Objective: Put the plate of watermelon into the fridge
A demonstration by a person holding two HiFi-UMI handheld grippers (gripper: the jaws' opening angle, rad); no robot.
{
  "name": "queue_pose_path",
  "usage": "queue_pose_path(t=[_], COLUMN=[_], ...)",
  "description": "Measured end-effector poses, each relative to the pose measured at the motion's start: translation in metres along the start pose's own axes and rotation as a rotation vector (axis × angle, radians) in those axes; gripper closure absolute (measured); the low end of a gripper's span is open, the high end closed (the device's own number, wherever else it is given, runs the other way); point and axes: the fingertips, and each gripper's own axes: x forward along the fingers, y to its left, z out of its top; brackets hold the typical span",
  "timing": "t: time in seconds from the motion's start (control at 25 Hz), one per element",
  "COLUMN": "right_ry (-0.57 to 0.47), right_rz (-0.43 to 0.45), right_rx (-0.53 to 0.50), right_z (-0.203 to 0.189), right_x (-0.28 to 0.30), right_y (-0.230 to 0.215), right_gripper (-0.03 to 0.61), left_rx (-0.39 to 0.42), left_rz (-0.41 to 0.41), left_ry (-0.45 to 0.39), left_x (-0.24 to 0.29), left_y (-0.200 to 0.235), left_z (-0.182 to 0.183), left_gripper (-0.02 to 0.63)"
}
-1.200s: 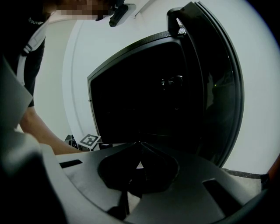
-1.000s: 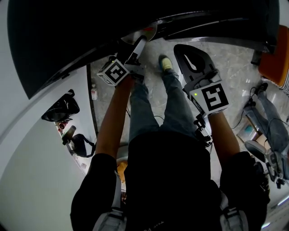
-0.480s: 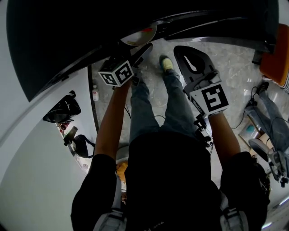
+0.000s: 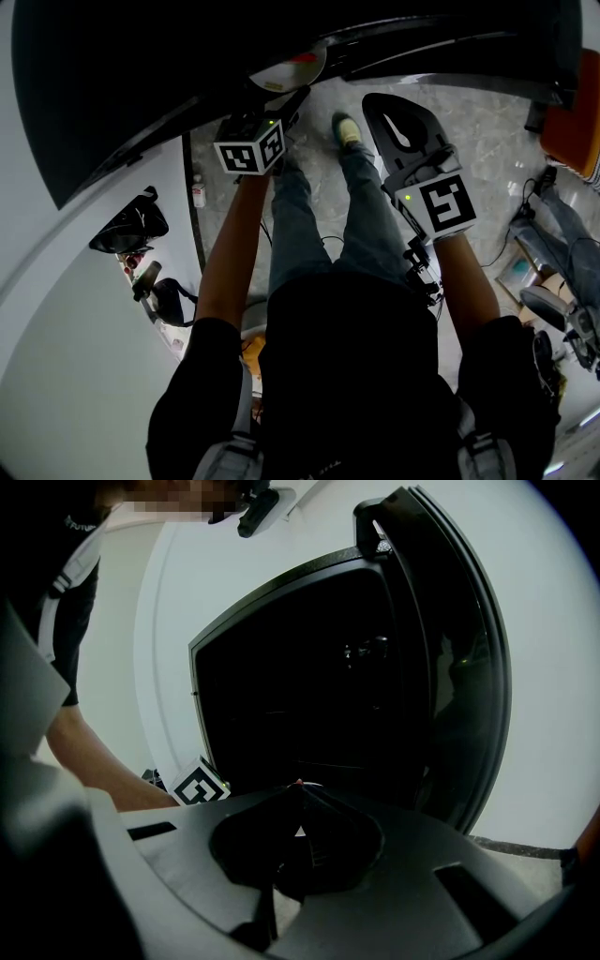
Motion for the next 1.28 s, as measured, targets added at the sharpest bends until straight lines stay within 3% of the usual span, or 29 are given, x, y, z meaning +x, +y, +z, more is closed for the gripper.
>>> queue_pose_path(t=[0.28,0.44,0.76,0.84,1.08,1.28], right_ry=[-0.035,-0.066,-0.005,0.000,-0.012,-0.018], right_rz=[-0.025,-0.030,-0.034,-0.034,-0.036,-0.031], right_rx=[-0.002,0.006,0.021,0.021,0.028,0.018], right_z=[0.005,0.011,0.001,0.000,0.002,0.003], right_x=[-0.006,0.000,-0.001,-0.001,0.002,-0.001], right_y=[0.000,-0.008,-0.011,-0.011,-0.009,-0.006], right_gripper=[0.571,0.571,0.571,0.571,0.571,0.571], left_rx=[-0.061,-0.196,-0.423,-0.421,-0.259,-0.203], left_rz=[0.019,0.049,0.077,0.101,0.163,0.192], left_ry=[0.001,-0.018,-0.044,-0.032,-0.019,-0.032], left_x=[-0.005,0.002,0.000,0.001,0.009,0.009], left_y=[0.004,0.017,0.028,0.034,0.040,0.050], left_z=[0.001,0.013,0.026,0.031,0.045,0.050], left_gripper=[0.325,0.410,0.570,0.604,0.604,0.603])
